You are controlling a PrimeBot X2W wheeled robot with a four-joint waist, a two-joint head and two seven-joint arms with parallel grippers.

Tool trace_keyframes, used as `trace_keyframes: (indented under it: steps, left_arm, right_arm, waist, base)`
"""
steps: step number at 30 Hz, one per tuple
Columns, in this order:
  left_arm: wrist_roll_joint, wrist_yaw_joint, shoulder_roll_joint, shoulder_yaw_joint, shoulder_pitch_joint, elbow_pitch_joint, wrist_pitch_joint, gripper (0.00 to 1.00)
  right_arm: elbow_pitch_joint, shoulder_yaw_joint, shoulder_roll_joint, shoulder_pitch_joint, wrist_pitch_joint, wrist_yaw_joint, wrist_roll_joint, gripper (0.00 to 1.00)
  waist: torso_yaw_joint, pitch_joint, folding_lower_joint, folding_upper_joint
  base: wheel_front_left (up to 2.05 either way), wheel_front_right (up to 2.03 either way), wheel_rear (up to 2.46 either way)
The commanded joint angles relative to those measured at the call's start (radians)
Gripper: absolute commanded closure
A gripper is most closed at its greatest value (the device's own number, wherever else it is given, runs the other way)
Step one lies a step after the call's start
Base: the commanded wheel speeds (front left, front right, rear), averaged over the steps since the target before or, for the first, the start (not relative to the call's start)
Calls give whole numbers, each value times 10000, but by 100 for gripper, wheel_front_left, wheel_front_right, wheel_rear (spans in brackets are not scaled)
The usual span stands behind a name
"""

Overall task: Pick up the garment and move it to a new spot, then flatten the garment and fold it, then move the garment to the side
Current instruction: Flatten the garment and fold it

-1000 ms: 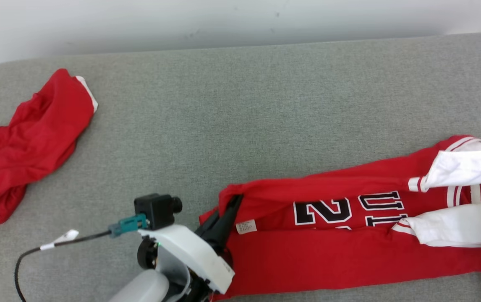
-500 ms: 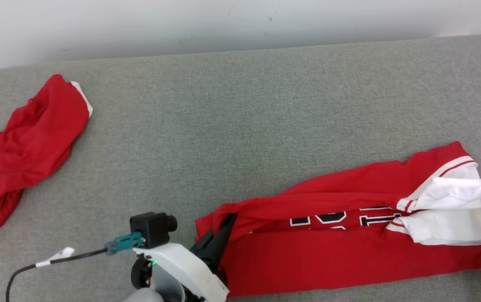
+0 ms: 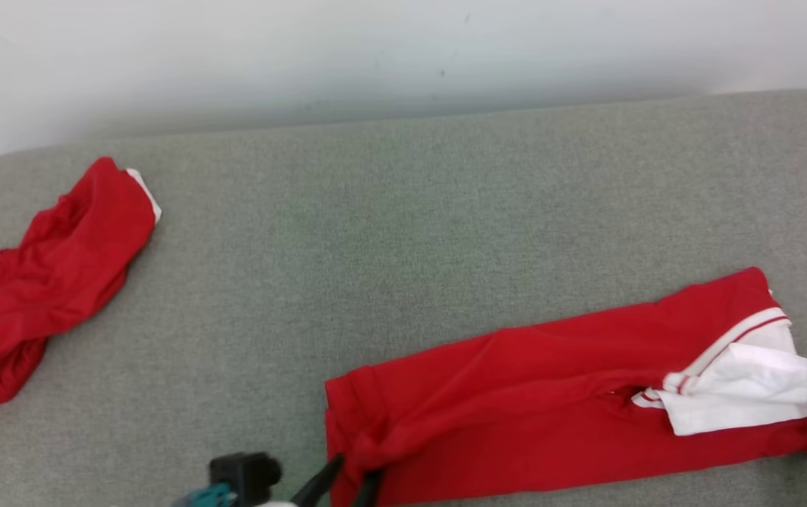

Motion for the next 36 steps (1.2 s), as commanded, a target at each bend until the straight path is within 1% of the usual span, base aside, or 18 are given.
trace_keyframes:
  steps: [1,5,9,12,16,17,21,25,30,34,36]
  left_arm:
    - [129,159,214,138,286,35,-308,0]
    - [313,491,192,508,819,61,-1111,0]
    - [707,565,7,850,935,20,-1480,0]
    - [1407,610,-107,1311,899,-6,-1610,0]
    - [2873,481,-509,2431,1147,-478,-1608,0]
    - [2873,481,-509,2431,1147,-478,-1608,0]
    - [4340,203,-1010,3426,1599,-883,-1613,0]
    - [5450,-254,-1525,4192,1966,-1109,-1614,0]
    - [6169,-921,-2196,4802,2215,-972,-1614,0]
    - [6593,-1422,-2679,5092,2284,-734,-1615,0]
    - [6753,-1612,-2859,5242,2294,-634,-1615,0]
  right_arm:
    - [62,-158,-68,261,-91,-3,-41,0]
    - [56,-486,-175,544,-235,-3,-158,0]
    - [18,-573,-24,509,-113,-3,-266,0]
    - [9,-705,90,468,-104,-3,-386,0]
    - [85,-1062,221,428,-186,-3,-538,0]
    - [85,-1062,221,428,-186,-3,-538,0]
    - [-16,-1399,386,319,91,-3,-503,0]
    - [-62,-1544,417,19,835,-3,-626,0]
    - [484,-1621,729,-728,2296,-3,-800,0]
    - [1202,-1642,895,-1176,3414,-3,-1047,0]
    - [1455,-1615,982,-1274,3857,-3,-994,0]
  waist:
    - [-62,-257,1,0]
    - [-64,-450,1,0]
    - [-20,-563,1,0]
    - [37,-652,1,0]
    - [143,-737,1,0]
    - [143,-737,1,0]
    - [216,-844,1,0]
    - [269,-790,1,0]
    - [388,-607,1,0]
    - [669,-470,1,0]
    - [846,-408,1,0]
  base:
    - [0,0,0]
    - [0,0,0]
    - [0,0,0]
    - [0,0,0]
    - [0,0,0]
    - [0,0,0]
    - [0,0,0]
    - [0,0,0]
    - [0,0,0]
    - [0,0,0]
    - [0,0,0]
